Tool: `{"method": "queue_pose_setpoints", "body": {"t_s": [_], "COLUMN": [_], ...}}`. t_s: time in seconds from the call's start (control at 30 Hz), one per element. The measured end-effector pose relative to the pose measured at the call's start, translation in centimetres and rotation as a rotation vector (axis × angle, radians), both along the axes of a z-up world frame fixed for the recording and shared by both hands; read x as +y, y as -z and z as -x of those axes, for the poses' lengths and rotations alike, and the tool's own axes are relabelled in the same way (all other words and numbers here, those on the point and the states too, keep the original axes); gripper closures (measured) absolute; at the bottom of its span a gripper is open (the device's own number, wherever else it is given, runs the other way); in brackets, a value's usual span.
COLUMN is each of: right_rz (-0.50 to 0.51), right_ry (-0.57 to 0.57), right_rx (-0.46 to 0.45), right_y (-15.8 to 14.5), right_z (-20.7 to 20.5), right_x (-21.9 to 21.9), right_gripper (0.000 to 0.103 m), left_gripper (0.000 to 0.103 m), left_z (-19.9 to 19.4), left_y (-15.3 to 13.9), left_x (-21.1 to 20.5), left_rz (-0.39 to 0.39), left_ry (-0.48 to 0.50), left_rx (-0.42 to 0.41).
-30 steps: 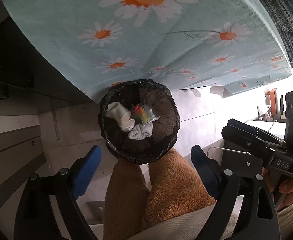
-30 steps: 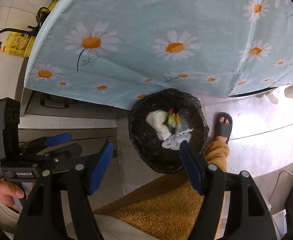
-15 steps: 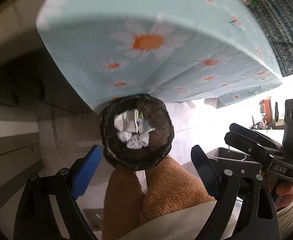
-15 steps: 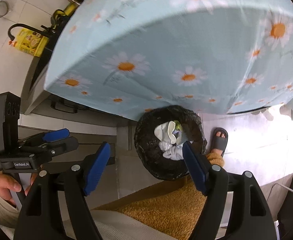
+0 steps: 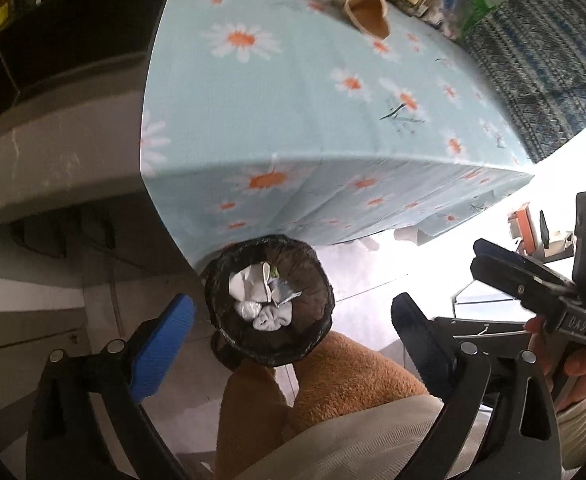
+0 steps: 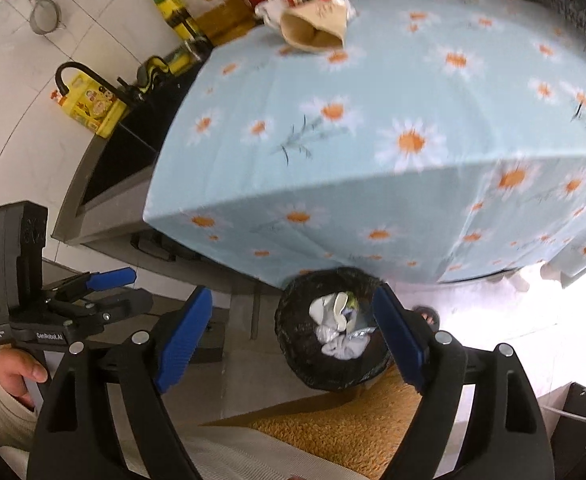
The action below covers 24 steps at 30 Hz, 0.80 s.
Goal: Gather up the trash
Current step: 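Raise both tools back up over the remaining trash on the table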
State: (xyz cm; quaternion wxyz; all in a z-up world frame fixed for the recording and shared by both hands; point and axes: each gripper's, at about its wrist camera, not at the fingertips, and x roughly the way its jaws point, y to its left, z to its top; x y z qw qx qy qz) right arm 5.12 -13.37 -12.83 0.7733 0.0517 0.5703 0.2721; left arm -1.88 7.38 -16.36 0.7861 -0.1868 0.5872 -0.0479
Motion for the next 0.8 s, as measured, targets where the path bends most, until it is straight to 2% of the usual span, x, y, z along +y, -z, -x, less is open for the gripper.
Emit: {"method": "queue_pose_setpoints", "body": {"t_s": [0.13,0.2,0.4,0.5,0.8], "right_rz": [-0.008,-0.018,-0.029,-0.041,-0.059], "right_ry": [0.002,-0.002,-0.011,-0.028,-0.094], "right_rx": [-0.051,-0.078,-0.180,-0.203,-0.292], "right_y": [-2.1,-3.5,-7.3,-8.4,-11.2], "right_z": [-0.6,-1.2,-4.2,-5.9,-11.7], "right_x": [-0.1,-0.2,-0.1,0.0,0.5], "right_gripper": [0.020,0.011,0.011,0.004,0.004], "left_gripper": [0.007,0.007,0.007,0.007,0.007], "left_z": [0.1,0.1,-0.6,-1.2,-4.4], "left_y": [-1.5,-2.4,-5.9,-7.9,-12.3], "left_x": [0.0,0.1,0.0,0.0,-0.6], "left_rz": [-0.011,-0.019,-0.038,-0.054,-0.122], "left_ry": [0.006,0.005,-0.007,-0.016,-0.055], "left_rx": [-0.040,-0.063,-0.151,-0.192,-0.288]}}
